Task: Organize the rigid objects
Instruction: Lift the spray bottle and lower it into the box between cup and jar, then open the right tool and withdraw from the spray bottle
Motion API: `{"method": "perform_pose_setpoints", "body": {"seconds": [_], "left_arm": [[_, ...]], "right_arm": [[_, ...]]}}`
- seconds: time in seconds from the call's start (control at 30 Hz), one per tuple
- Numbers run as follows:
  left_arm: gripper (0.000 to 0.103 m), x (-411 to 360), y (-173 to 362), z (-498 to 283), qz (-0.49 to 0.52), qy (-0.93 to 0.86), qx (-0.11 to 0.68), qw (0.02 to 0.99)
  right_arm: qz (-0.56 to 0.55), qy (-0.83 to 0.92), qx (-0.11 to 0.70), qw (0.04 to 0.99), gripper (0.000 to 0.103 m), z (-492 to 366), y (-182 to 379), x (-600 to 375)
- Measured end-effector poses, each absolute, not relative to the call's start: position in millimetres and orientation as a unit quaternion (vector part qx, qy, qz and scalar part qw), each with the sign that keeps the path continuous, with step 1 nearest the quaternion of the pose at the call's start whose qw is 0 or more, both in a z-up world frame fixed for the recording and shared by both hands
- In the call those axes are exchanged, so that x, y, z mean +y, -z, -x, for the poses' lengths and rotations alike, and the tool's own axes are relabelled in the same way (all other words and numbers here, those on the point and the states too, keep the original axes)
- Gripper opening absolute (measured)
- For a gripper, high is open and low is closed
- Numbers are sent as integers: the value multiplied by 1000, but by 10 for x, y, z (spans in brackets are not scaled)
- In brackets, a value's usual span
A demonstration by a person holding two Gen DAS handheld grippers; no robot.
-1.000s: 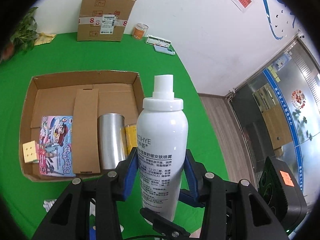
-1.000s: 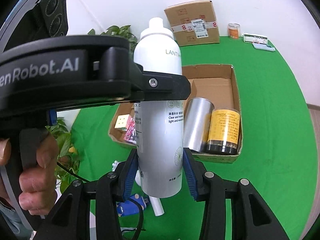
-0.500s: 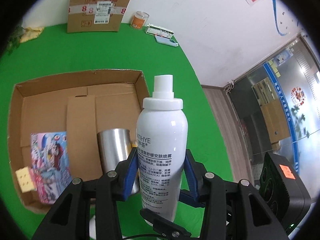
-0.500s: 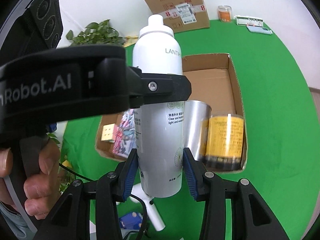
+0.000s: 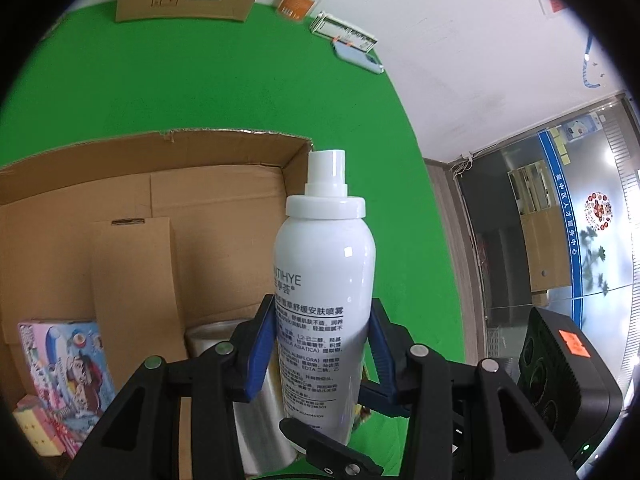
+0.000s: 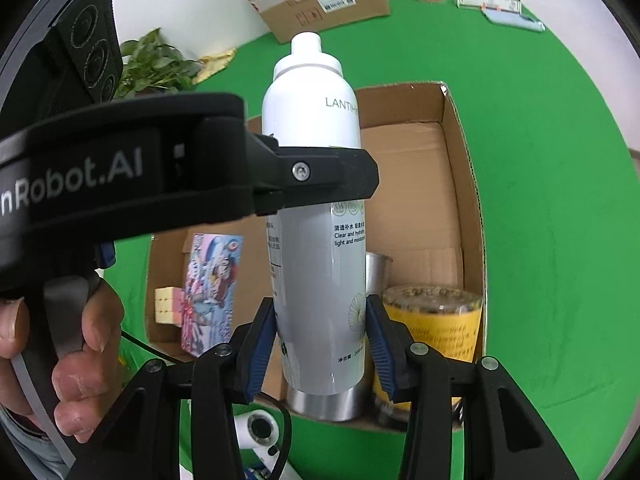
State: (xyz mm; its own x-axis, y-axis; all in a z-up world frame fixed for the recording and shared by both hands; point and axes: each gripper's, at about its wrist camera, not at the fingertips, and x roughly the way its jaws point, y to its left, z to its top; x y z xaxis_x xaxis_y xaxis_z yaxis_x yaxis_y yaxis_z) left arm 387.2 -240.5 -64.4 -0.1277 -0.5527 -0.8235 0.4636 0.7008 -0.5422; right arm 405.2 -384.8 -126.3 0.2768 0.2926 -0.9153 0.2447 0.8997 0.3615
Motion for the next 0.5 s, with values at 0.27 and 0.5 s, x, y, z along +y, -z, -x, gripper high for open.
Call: {"method": "perform_pose_setpoints", "body": {"seconds": [0.27,0.5], "left_arm": [[43,-2384,1026,-3727,36,359,703,613],[48,-2247,1150,-3488,43,334,722,604]], "right_arm": [[-259,-15,645,718,43,-4042,1632,-3893],[-272,8,660,700,44,-3745,1728,-3815]]}}
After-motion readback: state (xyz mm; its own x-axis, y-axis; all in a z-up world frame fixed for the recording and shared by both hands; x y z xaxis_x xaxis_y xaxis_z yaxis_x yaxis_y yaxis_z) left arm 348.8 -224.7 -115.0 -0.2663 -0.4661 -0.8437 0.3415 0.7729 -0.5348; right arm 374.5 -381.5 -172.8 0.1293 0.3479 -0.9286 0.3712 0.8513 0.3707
